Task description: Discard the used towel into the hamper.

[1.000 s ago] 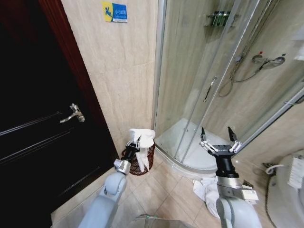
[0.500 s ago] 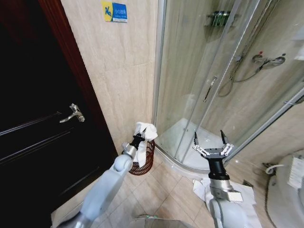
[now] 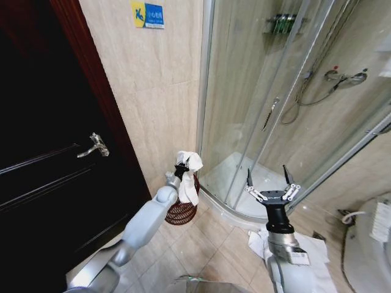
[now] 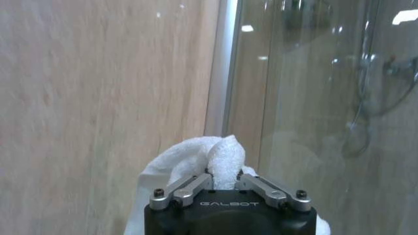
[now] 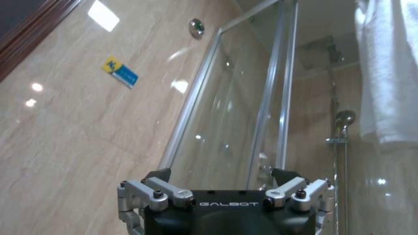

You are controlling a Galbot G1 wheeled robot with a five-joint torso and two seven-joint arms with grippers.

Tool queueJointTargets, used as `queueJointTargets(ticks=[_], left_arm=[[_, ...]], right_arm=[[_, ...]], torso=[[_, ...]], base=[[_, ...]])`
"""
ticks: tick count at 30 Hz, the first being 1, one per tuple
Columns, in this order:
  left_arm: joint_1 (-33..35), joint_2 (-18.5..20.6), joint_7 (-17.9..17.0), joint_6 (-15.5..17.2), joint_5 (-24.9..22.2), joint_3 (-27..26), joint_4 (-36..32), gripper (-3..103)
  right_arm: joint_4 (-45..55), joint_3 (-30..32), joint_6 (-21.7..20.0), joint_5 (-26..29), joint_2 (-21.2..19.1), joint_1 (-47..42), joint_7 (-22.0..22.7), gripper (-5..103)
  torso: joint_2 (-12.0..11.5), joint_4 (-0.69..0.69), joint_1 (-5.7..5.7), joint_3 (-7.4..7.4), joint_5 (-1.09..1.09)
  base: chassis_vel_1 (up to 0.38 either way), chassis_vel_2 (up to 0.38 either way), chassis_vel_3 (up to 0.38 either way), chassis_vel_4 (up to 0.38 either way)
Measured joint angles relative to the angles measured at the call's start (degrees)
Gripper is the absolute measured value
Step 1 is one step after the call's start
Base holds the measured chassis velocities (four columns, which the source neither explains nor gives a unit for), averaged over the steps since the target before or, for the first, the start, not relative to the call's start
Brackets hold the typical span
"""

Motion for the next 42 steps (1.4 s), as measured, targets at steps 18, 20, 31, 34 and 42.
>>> queueJointTargets(ticks=[18, 20, 31, 34, 42], left_arm=[[-0.9, -2.1, 2.4, -4.7, 5.3, -0.1, 16.6, 6], [-0.6, -2.1, 2.5, -4.9, 5.3, -0.1, 17.5, 6], [0.2, -2.7, 3.9, -7.1, 8.5, -0.5, 24.9, 6], [0.2, -2.6, 4.6, -8.0, 11.2, -0.4, 27.8, 6], [0.0, -3.4, 5.0, -7.6, 13.8, 0.3, 31.4, 6]], right_arm=[[3.8, 0.9, -2.1, 3.0, 0.0, 0.5, -1.3, 100], [3.7, 0.8, -2.2, 3.0, 0.0, 0.6, -1.4, 100], [3.1, 0.7, -2.3, 3.2, 0.0, 0.6, -1.6, 100], [3.0, 0.7, -2.1, 3.3, 0.0, 0.4, -1.6, 100], [2.7, 0.7, -1.3, 3.3, 0.0, 0.1, -1.6, 100]], torso=[[0.0, 0.01, 0.00, -0.01, 0.00], [0.0, 0.01, 0.00, -0.01, 0.00], [0.0, 0.01, 0.00, -0.01, -0.01], [0.0, 0.01, -0.01, -0.01, -0.01], [0.0, 0.01, -0.01, -0.01, -0.01]], base=[[0.000, 0.000, 0.000, 0.000], [0.000, 0.000, 0.000, 0.000], [0.000, 0.000, 0.000, 0.000], [0.000, 0.000, 0.000, 0.000], [0.000, 0.000, 0.000, 0.000]])
